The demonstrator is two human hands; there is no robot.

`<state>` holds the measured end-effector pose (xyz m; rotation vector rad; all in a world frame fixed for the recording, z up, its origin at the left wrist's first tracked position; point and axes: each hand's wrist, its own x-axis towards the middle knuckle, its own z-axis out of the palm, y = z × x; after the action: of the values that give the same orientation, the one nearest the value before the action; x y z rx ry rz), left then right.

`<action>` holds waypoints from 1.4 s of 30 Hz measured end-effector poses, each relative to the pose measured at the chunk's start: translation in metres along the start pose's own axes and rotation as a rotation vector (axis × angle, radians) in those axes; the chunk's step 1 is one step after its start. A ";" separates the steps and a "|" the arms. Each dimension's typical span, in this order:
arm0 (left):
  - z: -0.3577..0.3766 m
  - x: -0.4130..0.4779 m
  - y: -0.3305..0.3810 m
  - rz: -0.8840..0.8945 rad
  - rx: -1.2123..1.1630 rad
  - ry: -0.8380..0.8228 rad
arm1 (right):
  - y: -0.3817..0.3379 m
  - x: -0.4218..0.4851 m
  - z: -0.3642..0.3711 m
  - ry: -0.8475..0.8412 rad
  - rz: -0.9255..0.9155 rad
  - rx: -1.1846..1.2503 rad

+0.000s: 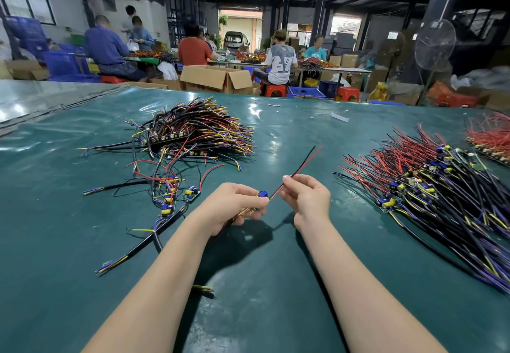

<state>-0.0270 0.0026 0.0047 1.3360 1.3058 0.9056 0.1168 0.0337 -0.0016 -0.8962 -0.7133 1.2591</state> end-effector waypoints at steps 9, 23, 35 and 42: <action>0.001 -0.003 0.003 0.012 0.030 -0.175 | -0.010 0.015 -0.019 0.213 0.070 0.221; 0.016 -0.003 0.002 0.042 0.194 -0.114 | -0.014 0.019 -0.020 0.199 0.135 0.234; 0.011 -0.003 0.001 0.053 -0.023 -0.028 | -0.013 0.012 -0.012 -0.046 0.196 0.075; 0.009 0.000 0.000 0.036 -0.112 0.056 | -0.001 -0.007 0.003 -0.462 0.270 -0.302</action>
<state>-0.0183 0.0012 0.0027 1.2582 1.2583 1.0325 0.1133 0.0275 0.0011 -0.9774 -1.2014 1.6540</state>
